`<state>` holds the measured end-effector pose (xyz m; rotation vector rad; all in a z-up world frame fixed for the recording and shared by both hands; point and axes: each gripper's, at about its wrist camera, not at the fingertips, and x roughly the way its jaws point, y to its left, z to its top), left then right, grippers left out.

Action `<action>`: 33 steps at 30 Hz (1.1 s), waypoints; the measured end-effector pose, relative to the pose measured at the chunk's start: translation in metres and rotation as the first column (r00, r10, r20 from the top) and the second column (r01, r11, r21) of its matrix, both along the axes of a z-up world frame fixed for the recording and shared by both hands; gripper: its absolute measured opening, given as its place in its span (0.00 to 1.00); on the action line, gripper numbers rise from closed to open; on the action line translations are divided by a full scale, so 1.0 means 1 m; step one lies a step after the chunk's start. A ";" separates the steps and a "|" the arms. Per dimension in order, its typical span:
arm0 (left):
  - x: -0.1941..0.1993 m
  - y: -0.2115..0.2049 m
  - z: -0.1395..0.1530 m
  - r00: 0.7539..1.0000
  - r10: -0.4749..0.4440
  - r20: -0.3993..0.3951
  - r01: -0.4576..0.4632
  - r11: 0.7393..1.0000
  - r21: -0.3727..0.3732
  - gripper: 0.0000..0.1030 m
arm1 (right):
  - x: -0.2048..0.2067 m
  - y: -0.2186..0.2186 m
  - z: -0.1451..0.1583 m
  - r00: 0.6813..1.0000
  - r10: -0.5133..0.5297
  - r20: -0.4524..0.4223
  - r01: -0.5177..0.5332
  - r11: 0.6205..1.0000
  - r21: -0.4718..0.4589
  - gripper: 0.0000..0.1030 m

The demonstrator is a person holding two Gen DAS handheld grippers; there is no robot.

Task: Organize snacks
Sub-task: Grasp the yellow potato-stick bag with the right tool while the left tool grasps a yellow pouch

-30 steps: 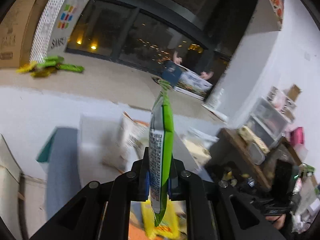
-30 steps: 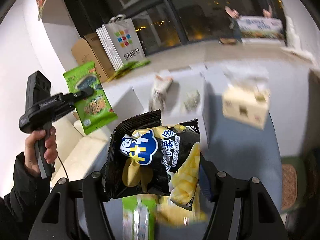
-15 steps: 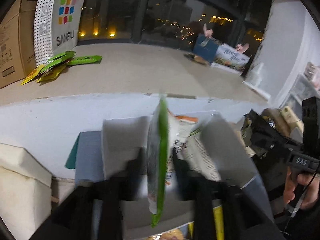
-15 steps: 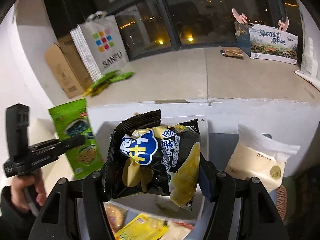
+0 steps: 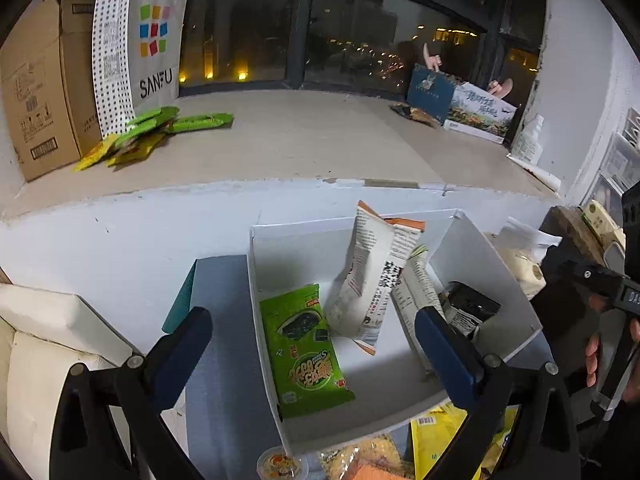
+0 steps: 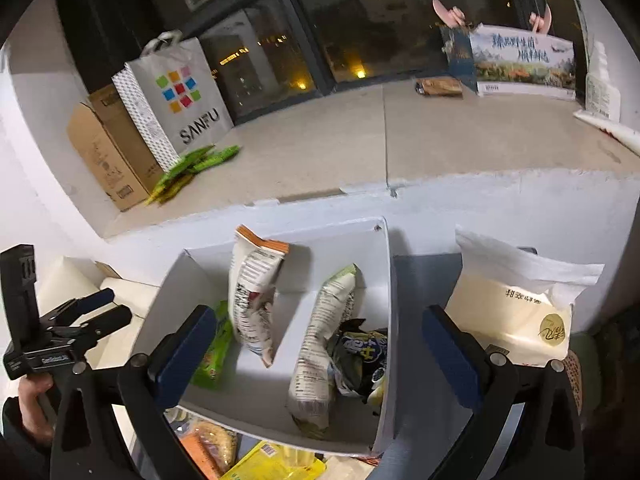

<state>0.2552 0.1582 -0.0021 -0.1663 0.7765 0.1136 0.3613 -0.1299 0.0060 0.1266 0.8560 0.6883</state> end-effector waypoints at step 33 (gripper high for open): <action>-0.233 -0.106 -0.001 0.972 -0.137 0.192 0.153 0.986 -0.072 1.00 | -0.194 -0.091 -0.095 0.993 0.063 -0.102 -0.071 0.994 -0.085 1.00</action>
